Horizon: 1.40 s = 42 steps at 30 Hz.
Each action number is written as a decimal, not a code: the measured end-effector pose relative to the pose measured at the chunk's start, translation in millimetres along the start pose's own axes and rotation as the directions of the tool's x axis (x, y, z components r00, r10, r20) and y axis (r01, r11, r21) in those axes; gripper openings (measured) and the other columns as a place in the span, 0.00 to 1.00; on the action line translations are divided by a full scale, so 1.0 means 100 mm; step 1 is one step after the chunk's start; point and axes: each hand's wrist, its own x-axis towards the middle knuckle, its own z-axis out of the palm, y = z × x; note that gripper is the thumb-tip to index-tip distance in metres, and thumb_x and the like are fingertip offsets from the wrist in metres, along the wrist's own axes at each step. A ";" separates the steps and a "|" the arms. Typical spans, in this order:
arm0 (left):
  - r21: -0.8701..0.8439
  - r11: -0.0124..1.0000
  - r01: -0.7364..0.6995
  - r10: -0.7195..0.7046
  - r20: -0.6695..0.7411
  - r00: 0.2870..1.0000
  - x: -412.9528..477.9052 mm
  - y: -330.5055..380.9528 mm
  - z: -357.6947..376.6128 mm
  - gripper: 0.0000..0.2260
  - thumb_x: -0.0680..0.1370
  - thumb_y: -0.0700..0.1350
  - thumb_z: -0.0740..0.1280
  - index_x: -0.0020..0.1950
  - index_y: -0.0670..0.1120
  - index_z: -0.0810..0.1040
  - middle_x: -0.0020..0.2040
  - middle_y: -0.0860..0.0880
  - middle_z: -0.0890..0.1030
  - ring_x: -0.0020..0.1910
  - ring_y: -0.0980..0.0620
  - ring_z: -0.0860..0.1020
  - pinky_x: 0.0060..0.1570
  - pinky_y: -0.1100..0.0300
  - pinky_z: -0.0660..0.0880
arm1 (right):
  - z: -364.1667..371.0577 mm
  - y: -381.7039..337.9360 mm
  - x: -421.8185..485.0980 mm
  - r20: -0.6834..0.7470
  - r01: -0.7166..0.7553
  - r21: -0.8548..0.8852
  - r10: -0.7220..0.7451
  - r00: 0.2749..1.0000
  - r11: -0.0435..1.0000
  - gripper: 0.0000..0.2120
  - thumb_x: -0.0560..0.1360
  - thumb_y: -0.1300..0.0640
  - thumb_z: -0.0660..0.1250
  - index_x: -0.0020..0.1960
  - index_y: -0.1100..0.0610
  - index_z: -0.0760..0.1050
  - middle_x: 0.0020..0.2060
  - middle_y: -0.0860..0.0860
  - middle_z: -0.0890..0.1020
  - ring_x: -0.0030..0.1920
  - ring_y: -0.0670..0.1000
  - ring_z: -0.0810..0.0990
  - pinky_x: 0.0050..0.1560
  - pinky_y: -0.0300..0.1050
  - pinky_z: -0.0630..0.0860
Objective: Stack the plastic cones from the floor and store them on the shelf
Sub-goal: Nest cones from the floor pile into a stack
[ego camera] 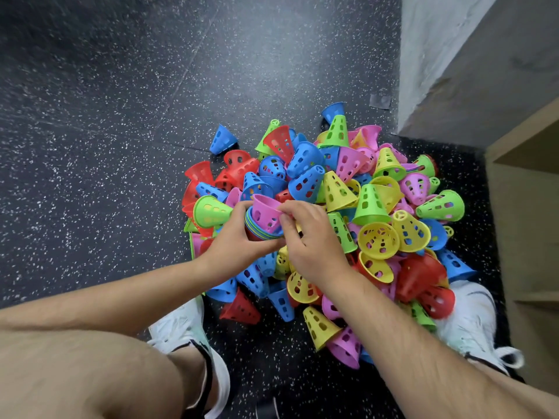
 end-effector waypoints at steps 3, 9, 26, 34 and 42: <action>-0.003 1.000 -0.015 0.015 0.017 1.000 0.02 0.05 0.06 0.26 0.71 0.37 0.80 0.63 0.46 0.71 0.51 0.51 0.81 0.43 0.67 0.79 0.46 0.71 0.74 | -0.05 -0.02 -0.10 0.103 -0.075 0.065 0.068 0.992 0.995 0.12 0.80 0.50 0.62 0.61 0.51 0.75 0.55 0.43 0.77 0.60 0.44 0.71 0.63 0.46 0.70; 0.023 1.000 -0.018 0.016 0.106 0.994 -0.01 0.07 0.17 0.27 0.70 0.44 0.82 0.63 0.48 0.71 0.54 0.52 0.81 0.47 0.67 0.80 0.48 0.73 0.74 | -0.27 0.17 -0.20 0.147 -0.127 -0.043 0.132 0.980 0.991 0.20 0.79 0.49 0.62 0.69 0.53 0.71 0.61 0.45 0.76 0.65 0.45 0.70 0.67 0.45 0.68; 0.030 1.000 -0.007 -0.001 0.268 0.963 -0.03 0.18 0.44 0.28 0.71 0.44 0.81 0.64 0.50 0.70 0.56 0.49 0.81 0.48 0.60 0.82 0.47 0.62 0.81 | -0.50 0.67 -0.53 0.054 -0.101 -0.613 0.169 0.984 0.783 0.16 0.69 0.47 0.61 0.46 0.53 0.85 0.62 0.52 0.80 0.59 0.56 0.73 0.62 0.53 0.66; 0.022 1.000 -0.007 0.002 0.234 0.972 -0.03 0.20 0.39 0.29 0.71 0.45 0.81 0.65 0.51 0.69 0.57 0.52 0.79 0.50 0.61 0.82 0.46 0.68 0.78 | -0.53 0.64 -0.46 -0.019 -0.118 -0.493 0.125 0.992 0.862 0.23 0.77 0.50 0.65 0.69 0.57 0.74 0.69 0.51 0.75 0.67 0.54 0.72 0.69 0.53 0.65; 0.011 1.000 0.007 -0.009 0.207 0.978 -0.06 0.17 0.32 0.30 0.71 0.45 0.81 0.66 0.50 0.69 0.56 0.52 0.80 0.51 0.59 0.82 0.46 0.69 0.78 | -0.57 0.46 -0.28 -0.154 -0.132 -0.232 0.098 0.983 0.964 0.30 0.75 0.34 0.65 0.65 0.56 0.73 0.59 0.50 0.76 0.62 0.51 0.72 0.66 0.53 0.71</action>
